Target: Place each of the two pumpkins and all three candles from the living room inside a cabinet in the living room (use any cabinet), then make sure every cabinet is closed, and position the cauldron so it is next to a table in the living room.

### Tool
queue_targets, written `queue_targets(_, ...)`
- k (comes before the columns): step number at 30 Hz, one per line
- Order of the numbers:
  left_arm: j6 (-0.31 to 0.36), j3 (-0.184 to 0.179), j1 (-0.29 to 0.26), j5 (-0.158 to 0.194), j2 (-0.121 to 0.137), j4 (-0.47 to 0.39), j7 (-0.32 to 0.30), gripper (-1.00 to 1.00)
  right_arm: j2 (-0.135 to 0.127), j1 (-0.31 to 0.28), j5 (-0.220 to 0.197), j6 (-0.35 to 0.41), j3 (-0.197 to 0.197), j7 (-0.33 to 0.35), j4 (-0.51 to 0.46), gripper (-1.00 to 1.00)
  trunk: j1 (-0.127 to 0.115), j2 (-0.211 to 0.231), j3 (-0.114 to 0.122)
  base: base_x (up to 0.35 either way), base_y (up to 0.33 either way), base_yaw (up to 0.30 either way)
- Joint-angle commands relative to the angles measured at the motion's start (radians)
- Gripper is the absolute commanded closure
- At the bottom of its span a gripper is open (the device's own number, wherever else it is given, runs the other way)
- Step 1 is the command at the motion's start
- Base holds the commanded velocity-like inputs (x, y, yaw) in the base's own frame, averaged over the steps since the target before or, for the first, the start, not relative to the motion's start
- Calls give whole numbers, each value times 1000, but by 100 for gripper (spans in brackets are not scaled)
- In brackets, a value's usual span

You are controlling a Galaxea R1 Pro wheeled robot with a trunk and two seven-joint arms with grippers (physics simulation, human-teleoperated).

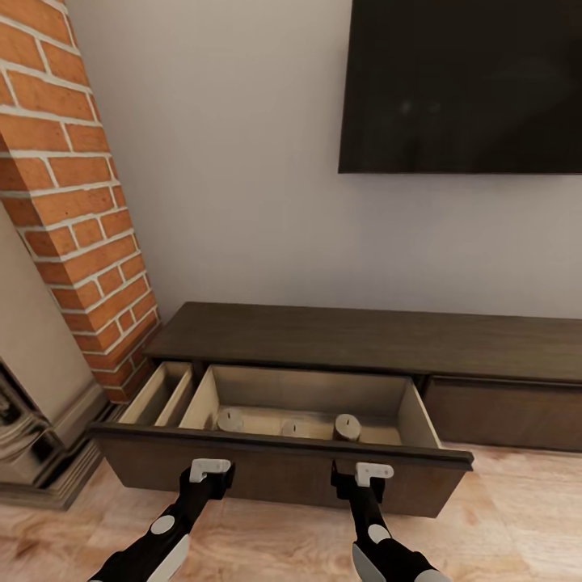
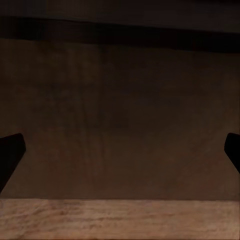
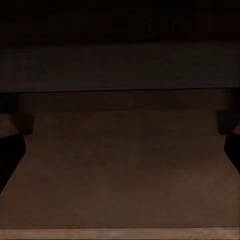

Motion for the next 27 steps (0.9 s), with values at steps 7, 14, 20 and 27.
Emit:
queue_targets(7,-4,-8,-1,8,1,0,5,-100,0,-1,-2,-2,11,-6,0,-100,0,0,-1,220,0,0)
queue_targets(14,-4,-8,-1,8,1,0,5,-100,0,-1,-2,-2,11,-6,0,-100,0,0,-1,268,0,0)
queue_targets(20,-4,-8,-1,8,1,0,5,-100,0,-1,-2,-2,11,-6,0,-100,0,0,-1,272,0,0)
queue_targets(27,-4,-8,-1,8,1,0,5,-100,0,-1,-2,-2,11,-6,0,-100,0,0,-1,237,0,0)
